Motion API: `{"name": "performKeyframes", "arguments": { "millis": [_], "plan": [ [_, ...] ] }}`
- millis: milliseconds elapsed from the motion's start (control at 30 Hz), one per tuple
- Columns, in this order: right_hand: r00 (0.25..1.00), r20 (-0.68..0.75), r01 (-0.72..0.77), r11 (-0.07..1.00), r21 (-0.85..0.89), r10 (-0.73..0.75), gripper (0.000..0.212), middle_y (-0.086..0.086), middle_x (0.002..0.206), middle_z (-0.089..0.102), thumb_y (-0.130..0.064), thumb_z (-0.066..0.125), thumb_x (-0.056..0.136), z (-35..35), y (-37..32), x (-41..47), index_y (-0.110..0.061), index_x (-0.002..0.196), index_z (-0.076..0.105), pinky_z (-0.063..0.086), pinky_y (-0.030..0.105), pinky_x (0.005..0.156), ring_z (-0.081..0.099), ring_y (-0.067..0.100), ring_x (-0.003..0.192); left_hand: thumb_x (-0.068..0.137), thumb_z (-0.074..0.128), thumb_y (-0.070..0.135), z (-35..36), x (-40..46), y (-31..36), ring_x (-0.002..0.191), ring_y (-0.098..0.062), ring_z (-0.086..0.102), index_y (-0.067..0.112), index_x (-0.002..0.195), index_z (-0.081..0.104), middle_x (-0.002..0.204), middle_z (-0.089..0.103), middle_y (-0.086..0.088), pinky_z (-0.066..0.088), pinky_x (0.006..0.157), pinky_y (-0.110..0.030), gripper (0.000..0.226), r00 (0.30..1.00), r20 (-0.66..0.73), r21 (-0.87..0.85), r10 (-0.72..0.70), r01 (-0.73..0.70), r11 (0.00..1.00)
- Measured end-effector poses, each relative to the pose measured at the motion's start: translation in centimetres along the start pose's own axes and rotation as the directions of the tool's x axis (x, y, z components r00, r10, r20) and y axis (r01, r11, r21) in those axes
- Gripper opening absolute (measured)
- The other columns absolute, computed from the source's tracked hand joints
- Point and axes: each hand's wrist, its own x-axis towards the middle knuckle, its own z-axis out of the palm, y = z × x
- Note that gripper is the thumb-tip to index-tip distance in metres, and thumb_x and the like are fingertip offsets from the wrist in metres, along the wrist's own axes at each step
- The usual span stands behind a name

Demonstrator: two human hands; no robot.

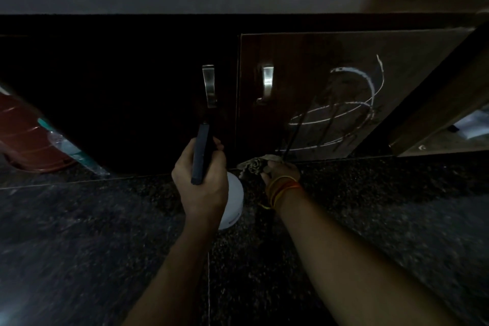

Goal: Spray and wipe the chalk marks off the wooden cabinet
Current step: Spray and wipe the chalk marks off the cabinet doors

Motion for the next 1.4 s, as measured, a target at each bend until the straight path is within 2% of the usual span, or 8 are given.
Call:
{"name": "performKeyframes", "arguments": {
  "millis": [200, 367, 667, 833, 1033, 1167, 1267, 1400],
  "plan": [
    [0.891, -0.337, 0.341, 0.938, 0.054, -0.305, 0.018, 0.018, 0.082, 0.064, -0.011, 0.064, 0.069, 2.7, -2.8, -2.1, -0.023, 0.074, 0.052, 0.053, 0.042, 0.070, 0.063, 0.032, 0.070, 0.083, 0.053, 0.022, 1.0, -0.5, 2.0, 0.055, -0.038, 0.044, 0.008, 0.080, 0.059, 0.064, 0.047, -0.026, 0.038, 0.048, -0.038, 0.015, 1.000, 0.003, 0.020, -0.012, 0.012, 1.000],
    [0.793, -0.351, 0.547, 0.836, 0.048, -0.498, 0.023, 0.011, 0.084, 0.058, 0.007, 0.062, 0.075, 2.3, -5.2, -3.8, -0.010, 0.087, 0.053, 0.049, 0.031, 0.074, 0.056, 0.021, 0.077, 0.086, 0.051, 0.010, 2.1, -1.3, 2.7, 0.055, -0.033, 0.045, 0.013, 0.081, 0.058, 0.064, 0.048, -0.023, 0.038, 0.050, -0.037, 0.008, 0.999, 0.046, 0.039, 0.004, -0.006, 0.999],
    [0.894, -0.311, 0.360, 0.930, 0.070, -0.322, 0.038, 0.018, 0.084, 0.058, 0.008, 0.064, 0.074, 0.7, -0.9, 1.3, -0.024, 0.068, 0.044, 0.051, 0.049, 0.079, 0.061, 0.035, 0.080, 0.084, 0.050, 0.011, 2.4, -1.5, 2.0, 0.055, -0.038, 0.044, 0.003, 0.083, 0.060, 0.064, 0.048, -0.027, 0.038, 0.050, -0.038, 0.012, 0.998, 0.069, 0.051, -0.007, 0.004, 0.999],
    [0.888, -0.317, 0.387, 0.914, 0.124, -0.333, 0.035, 0.013, 0.069, 0.058, 0.011, 0.058, 0.077, 1.5, -5.7, -3.9, -0.020, 0.066, 0.046, 0.048, 0.024, 0.049, 0.054, 0.017, 0.047, 0.083, 0.051, 0.011, 3.1, -1.0, 1.8, 0.055, -0.041, 0.045, 0.003, 0.081, 0.059, 0.064, 0.048, -0.030, 0.036, 0.046, -0.038, 0.012, 0.999, 0.052, 0.044, -0.008, 0.006, 0.999],
    [0.796, -0.332, 0.548, 0.835, 0.041, -0.506, 0.032, 0.018, 0.086, 0.065, -0.002, 0.066, 0.072, 2.8, -8.7, -7.3, -0.027, 0.067, 0.048, 0.057, 0.047, 0.072, 0.065, 0.034, 0.079, 0.082, 0.052, 0.015, 3.6, -1.5, 1.7, 0.055, -0.037, 0.043, -0.001, 0.078, 0.056, 0.064, 0.045, -0.029, 0.035, 0.047, -0.038, 0.018, 0.997, 0.071, 0.029, 0.008, -0.010, 1.000],
    [0.758, -0.338, 0.584, 0.811, -0.029, -0.558, 0.025, 0.013, 0.082, 0.064, -0.006, 0.067, 0.068, 2.5, -7.6, -6.7, -0.026, 0.069, 0.051, 0.057, 0.038, 0.071, 0.063, 0.029, 0.076, 0.080, 0.051, 0.026, 3.3, -1.6, 1.3, 0.057, -0.033, 0.046, 0.008, 0.079, 0.058, 0.066, 0.049, -0.024, 0.039, 0.049, -0.038, 0.020, 0.996, 0.086, 0.030, -0.011, 0.009, 1.000],
    [0.786, -0.326, 0.533, 0.843, -0.073, -0.525, 0.023, 0.011, 0.078, 0.058, 0.004, 0.066, 0.073, 1.4, -5.7, -4.9, -0.015, 0.076, 0.053, 0.050, 0.024, 0.067, 0.056, 0.022, 0.074, 0.078, 0.051, 0.029, 3.0, -1.6, 1.1, 0.058, -0.038, 0.047, 0.012, 0.079, 0.059, 0.069, 0.051, -0.025, 0.039, 0.049, -0.042, 0.019, 0.997, 0.076, 0.039, -0.032, 0.030, 0.999],
    [0.852, -0.314, 0.400, 0.908, -0.123, -0.418, 0.025, 0.013, 0.080, 0.063, -0.003, 0.069, 0.071, 0.4, -3.9, -2.6, -0.022, 0.069, 0.052, 0.055, 0.044, 0.079, 0.061, 0.028, 0.074, 0.082, 0.051, 0.016, 2.9, -1.3, 0.9, 0.057, -0.037, 0.046, 0.010, 0.080, 0.060, 0.068, 0.051, -0.025, 0.038, 0.048, -0.040, 0.011, 0.996, 0.070, 0.039, -0.048, 0.045, 0.998]
  ]
}}
